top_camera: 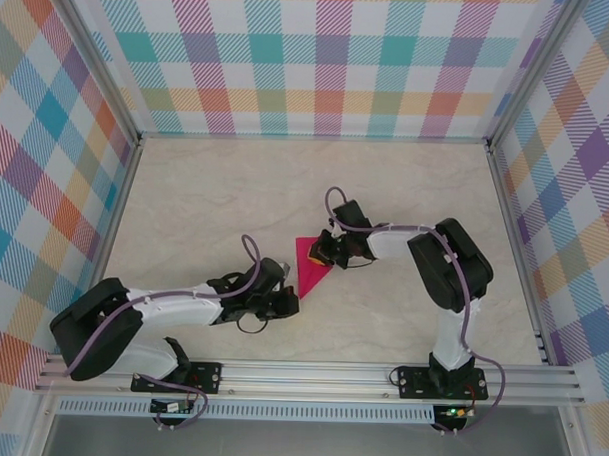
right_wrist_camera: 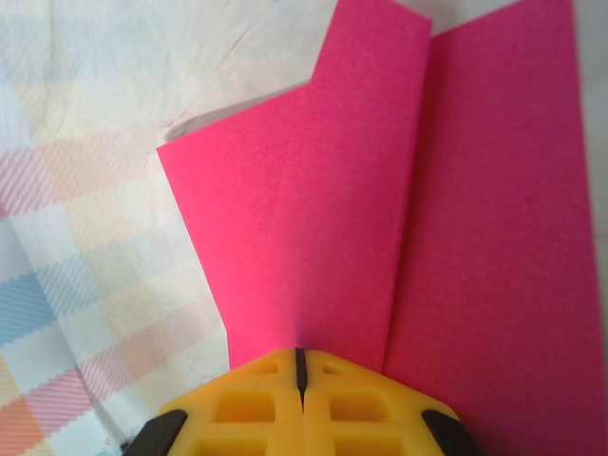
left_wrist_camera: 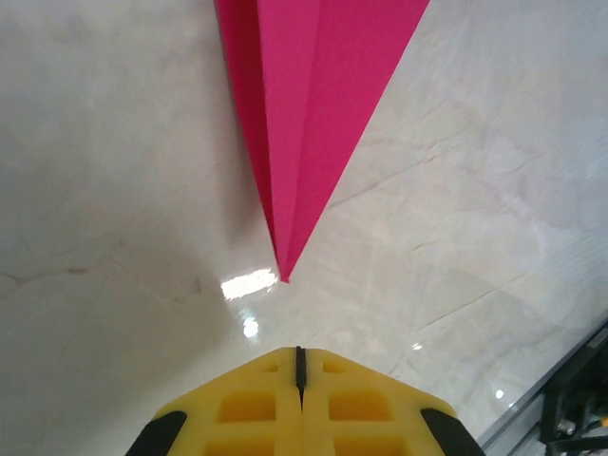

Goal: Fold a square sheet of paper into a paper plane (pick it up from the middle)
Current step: Fourth fold the wing at the center of the table.

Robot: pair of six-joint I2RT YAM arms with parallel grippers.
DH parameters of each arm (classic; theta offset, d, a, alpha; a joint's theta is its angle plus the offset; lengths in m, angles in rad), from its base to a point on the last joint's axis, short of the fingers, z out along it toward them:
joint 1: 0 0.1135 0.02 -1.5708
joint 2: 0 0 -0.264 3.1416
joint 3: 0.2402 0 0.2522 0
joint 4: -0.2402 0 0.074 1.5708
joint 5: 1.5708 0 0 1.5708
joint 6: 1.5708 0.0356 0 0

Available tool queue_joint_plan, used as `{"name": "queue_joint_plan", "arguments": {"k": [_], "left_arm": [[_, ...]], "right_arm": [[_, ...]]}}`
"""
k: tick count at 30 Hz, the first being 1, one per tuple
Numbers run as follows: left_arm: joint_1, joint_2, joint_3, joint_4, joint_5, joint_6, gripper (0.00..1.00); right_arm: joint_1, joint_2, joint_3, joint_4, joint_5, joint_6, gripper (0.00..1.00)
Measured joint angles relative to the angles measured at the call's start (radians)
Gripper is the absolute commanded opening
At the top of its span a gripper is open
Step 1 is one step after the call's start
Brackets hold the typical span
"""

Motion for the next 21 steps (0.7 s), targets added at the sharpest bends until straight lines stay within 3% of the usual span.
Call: {"name": "queue_joint_plan", "arguments": {"k": [9, 21], "left_arm": [[0.06, 0.021, 0.064, 0.093, 0.02, 0.002, 0.0], [0.068, 0.258, 0.117, 0.213, 0.032, -0.011, 0.0]], "right_arm": [[-0.009, -0.086, -0.073, 0.002, 0.157, 0.134, 0.01], [-0.01, -0.087, -0.073, 0.002, 0.161, 0.145, 0.01]]}}
